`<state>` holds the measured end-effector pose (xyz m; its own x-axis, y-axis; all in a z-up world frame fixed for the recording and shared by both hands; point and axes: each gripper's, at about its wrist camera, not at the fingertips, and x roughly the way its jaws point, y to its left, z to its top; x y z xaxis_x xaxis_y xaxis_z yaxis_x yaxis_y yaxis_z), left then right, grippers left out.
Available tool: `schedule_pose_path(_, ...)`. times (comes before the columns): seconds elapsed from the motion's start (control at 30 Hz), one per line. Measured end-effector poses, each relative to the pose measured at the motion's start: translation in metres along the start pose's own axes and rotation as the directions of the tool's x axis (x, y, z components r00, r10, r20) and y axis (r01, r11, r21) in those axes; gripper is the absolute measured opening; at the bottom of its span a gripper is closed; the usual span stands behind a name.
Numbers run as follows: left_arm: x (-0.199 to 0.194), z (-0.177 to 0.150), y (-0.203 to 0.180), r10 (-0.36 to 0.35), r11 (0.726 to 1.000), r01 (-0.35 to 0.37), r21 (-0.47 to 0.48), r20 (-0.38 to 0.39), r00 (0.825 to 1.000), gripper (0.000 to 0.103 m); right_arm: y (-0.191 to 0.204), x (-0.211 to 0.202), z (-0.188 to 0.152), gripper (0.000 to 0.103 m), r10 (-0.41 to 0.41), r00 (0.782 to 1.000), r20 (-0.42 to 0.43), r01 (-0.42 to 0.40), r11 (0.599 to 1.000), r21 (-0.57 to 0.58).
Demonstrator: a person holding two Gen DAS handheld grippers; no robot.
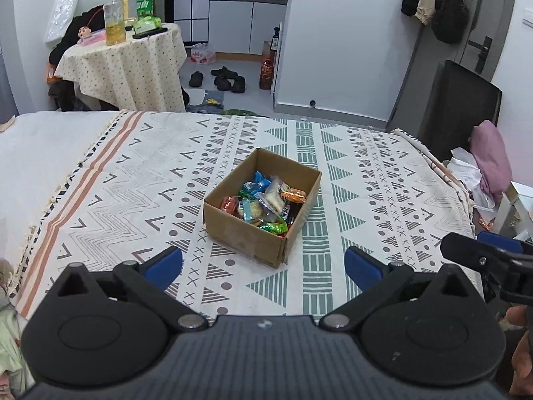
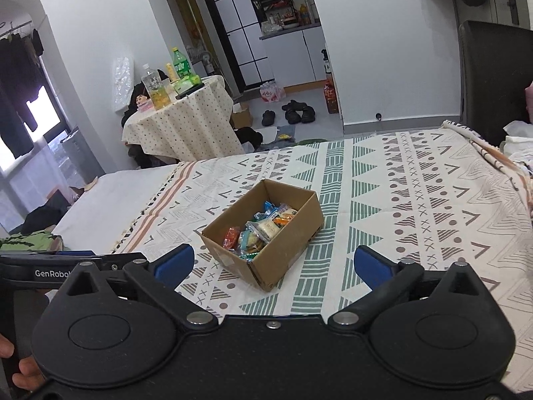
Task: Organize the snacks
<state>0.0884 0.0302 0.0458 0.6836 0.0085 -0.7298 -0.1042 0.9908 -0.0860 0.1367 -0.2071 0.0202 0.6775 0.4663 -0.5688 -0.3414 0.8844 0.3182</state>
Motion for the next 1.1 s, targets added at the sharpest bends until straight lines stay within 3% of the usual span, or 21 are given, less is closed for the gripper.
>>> schedule_pose_path(1.1,-0.108,-0.054,0.009,-0.001,0.999,-0.005,0.043,0.12,0.993,0.103,0.029,-0.106,-0.041,0.103,-0.041,0.995,0.09,0.046,0.997,-0.063)
